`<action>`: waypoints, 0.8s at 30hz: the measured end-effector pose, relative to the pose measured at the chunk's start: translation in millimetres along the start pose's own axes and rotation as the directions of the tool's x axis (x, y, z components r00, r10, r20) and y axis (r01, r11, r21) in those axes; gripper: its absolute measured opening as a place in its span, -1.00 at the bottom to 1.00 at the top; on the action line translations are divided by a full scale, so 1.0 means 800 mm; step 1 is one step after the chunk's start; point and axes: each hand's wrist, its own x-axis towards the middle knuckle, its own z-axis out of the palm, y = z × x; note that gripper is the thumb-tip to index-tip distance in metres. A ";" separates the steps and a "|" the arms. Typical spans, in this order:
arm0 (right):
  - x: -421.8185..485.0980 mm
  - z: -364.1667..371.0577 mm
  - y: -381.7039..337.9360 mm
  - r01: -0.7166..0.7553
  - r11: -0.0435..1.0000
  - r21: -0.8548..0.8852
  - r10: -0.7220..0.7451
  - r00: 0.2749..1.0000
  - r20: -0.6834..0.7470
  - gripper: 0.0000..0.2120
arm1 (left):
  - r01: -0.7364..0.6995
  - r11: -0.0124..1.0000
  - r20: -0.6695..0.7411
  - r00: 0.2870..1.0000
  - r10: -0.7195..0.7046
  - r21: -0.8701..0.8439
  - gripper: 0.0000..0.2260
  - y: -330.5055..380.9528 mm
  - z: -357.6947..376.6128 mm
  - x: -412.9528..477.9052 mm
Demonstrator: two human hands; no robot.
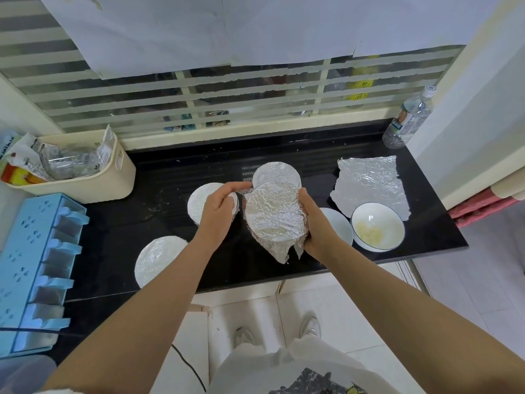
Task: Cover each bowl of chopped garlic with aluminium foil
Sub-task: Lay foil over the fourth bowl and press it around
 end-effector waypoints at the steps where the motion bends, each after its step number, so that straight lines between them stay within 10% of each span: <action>1: 0.000 -0.001 0.000 -0.002 1.000 -0.003 0.002 1.000 0.005 -0.53 | 0.023 1.000 0.028 0.999 -0.023 -0.014 -0.60 0.000 -0.001 -0.001; 13: -0.005 0.006 0.002 0.003 1.000 -0.026 -0.003 0.999 0.033 -0.53 | 0.181 0.951 0.004 0.983 -0.186 -0.252 -0.86 0.001 0.012 -0.001; 24: -0.013 0.011 0.005 0.045 0.994 -0.102 -0.039 0.997 0.069 -0.57 | 0.410 0.694 0.091 0.889 -0.448 -0.592 -0.77 0.010 0.030 -0.007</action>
